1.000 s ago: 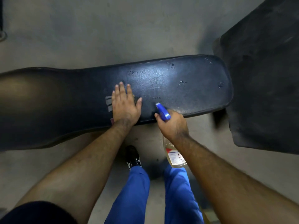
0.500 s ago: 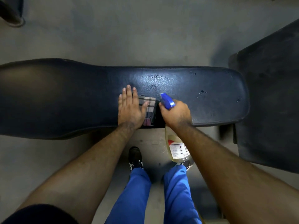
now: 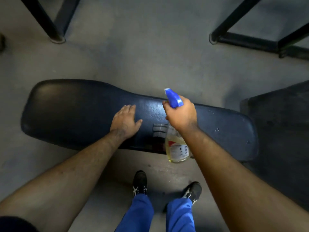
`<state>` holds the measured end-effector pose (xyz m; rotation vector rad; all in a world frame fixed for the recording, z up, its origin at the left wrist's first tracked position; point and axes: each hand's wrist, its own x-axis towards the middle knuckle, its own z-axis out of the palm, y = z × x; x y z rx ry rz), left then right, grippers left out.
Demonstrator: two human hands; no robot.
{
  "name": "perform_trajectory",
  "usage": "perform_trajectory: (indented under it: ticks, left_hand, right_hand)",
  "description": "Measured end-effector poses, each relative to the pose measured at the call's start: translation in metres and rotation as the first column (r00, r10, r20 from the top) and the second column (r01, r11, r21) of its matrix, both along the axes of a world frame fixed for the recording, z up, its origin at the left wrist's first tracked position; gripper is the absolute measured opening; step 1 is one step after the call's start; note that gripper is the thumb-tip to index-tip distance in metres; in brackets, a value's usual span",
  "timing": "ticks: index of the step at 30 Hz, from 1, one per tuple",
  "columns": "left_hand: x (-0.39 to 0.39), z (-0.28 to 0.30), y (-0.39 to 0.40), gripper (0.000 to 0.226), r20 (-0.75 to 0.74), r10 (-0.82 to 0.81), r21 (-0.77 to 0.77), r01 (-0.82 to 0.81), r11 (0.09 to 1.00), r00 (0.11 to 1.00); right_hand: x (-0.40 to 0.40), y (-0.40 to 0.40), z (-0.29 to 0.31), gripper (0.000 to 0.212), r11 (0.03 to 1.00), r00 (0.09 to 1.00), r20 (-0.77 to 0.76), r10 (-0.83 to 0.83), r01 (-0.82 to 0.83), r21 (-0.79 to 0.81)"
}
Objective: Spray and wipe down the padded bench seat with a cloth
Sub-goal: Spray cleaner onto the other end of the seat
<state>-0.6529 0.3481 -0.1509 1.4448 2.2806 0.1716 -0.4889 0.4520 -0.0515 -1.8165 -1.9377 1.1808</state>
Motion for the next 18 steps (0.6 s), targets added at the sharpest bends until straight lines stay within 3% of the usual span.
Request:
perform_trajectory:
  ticks: [6, 14, 18]
  left_hand:
    - [-0.031, -0.029, -0.017, 0.085, -0.091, 0.007, -0.175, -0.023, 0.984, 0.996]
    - [-0.028, -0.066, -0.036, 0.082, -0.171, 0.009, -0.039, -0.016, 0.999, 0.985]
    - [-0.027, -0.072, -0.037, 0.084, -0.171, 0.017, -0.006, -0.018, 1.0, 0.985]
  right_hand:
    - [-0.069, 0.014, 0.022, 0.027, 0.989, 0.983, -0.177, 0.043, -0.017, 0.148]
    - [-0.093, -0.001, -0.012, 0.017, 0.963, 0.867, -0.49, 0.09, 0.05, 0.265]
    - [-0.091, -0.002, -0.015, 0.017, 0.944, 0.824, -0.559, 0.094, 0.105, 0.313]
